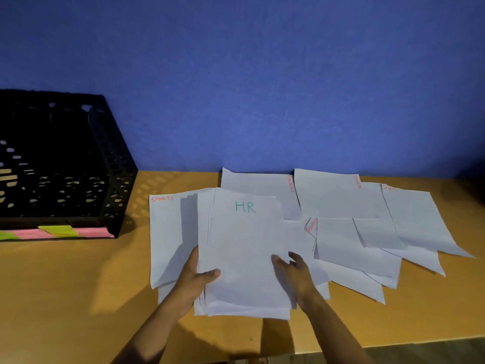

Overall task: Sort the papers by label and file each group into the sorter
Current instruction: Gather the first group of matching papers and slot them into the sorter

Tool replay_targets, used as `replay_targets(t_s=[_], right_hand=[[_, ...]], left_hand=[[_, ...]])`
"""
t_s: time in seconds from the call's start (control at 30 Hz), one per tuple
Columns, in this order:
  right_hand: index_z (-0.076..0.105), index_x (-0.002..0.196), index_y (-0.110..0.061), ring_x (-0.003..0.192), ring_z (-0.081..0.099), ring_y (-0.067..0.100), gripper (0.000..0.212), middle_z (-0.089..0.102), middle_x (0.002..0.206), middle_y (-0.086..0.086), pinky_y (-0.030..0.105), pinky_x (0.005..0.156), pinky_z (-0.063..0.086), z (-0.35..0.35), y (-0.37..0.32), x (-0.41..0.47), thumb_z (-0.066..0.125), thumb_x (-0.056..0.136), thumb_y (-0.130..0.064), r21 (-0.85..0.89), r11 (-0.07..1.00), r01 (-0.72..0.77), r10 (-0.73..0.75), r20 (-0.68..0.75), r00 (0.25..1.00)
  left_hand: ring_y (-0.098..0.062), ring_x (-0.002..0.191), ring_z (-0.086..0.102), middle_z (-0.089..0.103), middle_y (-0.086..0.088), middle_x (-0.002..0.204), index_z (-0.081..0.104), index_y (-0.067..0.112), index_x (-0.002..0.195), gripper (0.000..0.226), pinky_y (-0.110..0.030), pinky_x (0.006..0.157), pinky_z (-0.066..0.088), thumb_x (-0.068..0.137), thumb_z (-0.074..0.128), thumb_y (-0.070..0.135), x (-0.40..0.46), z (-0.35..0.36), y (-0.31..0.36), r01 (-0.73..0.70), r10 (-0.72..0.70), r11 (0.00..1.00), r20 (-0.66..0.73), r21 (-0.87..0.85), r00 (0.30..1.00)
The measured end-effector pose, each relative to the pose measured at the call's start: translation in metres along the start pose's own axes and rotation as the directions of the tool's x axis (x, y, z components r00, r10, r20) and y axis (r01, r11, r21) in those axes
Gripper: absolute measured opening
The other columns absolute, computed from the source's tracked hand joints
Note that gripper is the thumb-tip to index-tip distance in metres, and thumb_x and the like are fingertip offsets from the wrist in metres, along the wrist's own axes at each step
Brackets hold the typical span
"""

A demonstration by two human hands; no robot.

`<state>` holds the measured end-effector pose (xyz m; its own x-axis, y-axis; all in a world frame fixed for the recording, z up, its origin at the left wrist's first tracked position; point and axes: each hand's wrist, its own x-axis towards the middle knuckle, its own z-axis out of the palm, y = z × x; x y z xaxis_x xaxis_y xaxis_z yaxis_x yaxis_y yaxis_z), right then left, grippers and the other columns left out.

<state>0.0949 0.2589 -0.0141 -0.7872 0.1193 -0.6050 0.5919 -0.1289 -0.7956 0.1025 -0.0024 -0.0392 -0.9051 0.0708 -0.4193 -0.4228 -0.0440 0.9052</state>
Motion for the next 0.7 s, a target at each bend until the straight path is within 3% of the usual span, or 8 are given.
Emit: replay_targets(t_s=[0.07,0.17,0.27,0.4,0.5,0.7], right_hand=[[0.056,0.129,-0.01,0.1,0.07,0.014,0.043,0.073,0.113,-0.003,0.022,0.077,0.054,-0.003,-0.002,0.006,0.069,0.09,-0.023,0.05,0.999,0.016,-0.021,0.112,0.993],[0.058,0.129,-0.018,0.114,0.065,0.019,0.049,0.069,0.123,0.001,0.03,0.087,0.056,-0.001,-0.008,0.007,0.075,0.084,-0.026,0.142,0.989,0.044,-0.079,0.25,0.965],[0.062,0.127,-0.015,0.117,0.063,0.025,0.052,0.067,0.126,0.008,0.03,0.084,0.057,0.01,-0.012,0.008,0.081,0.079,-0.017,0.191,0.978,0.085,-0.144,0.321,0.936],[0.067,0.115,-0.018,0.109,0.067,0.024,0.039,0.073,0.113,0.004,0.027,0.079,0.057,0.025,-0.019,0.006,0.079,0.079,-0.013,-0.03,0.965,0.259,-0.248,0.2,0.948],[0.066,0.1,-0.027,0.093,0.067,0.011,0.027,0.073,0.097,-0.007,0.012,0.063,0.054,0.026,-0.03,0.005,0.08,0.079,-0.018,-0.187,0.918,0.351,-0.336,0.106,0.936],[0.064,0.086,-0.027,0.077,0.066,-0.008,0.024,0.072,0.076,-0.023,0.006,0.055,0.049,0.024,-0.06,0.003,0.078,0.068,-0.033,-0.18,0.836,0.518,-0.52,0.041,0.853]], left_hand=[[-0.005,0.118,0.053,0.057,0.017,0.129,0.036,0.038,0.139,0.07,-0.012,0.082,0.052,0.085,0.071,0.01,-0.002,-0.007,0.009,-0.003,0.003,1.0,0.051,0.016,0.999],[-0.012,0.126,0.05,0.054,0.012,0.136,0.031,0.036,0.145,0.075,-0.029,0.101,0.048,0.086,0.071,0.011,-0.001,-0.014,0.019,-0.005,-0.003,0.998,0.12,0.064,0.993],[-0.008,0.127,0.048,0.052,0.017,0.136,0.029,0.042,0.143,0.078,-0.023,0.098,0.047,0.085,0.071,0.014,0.001,-0.015,0.025,-0.014,-0.005,0.994,0.172,0.107,0.985],[-0.015,0.137,0.04,0.045,0.013,0.145,0.021,0.035,0.15,0.085,-0.041,0.113,0.035,0.085,0.072,0.013,0.008,-0.008,0.025,-0.018,-0.004,0.985,0.125,0.174,0.992],[-0.016,0.136,0.041,0.047,0.013,0.141,0.026,0.036,0.146,0.079,-0.039,0.112,0.036,0.086,0.071,0.014,0.014,-0.004,0.03,-0.059,0.048,0.976,0.055,0.21,0.997],[-0.015,0.133,0.044,0.048,0.01,0.143,0.033,0.036,0.144,0.065,-0.043,0.11,0.039,0.091,0.065,0.015,0.024,0.014,0.059,-0.246,0.277,0.936,-0.095,0.25,0.956]])
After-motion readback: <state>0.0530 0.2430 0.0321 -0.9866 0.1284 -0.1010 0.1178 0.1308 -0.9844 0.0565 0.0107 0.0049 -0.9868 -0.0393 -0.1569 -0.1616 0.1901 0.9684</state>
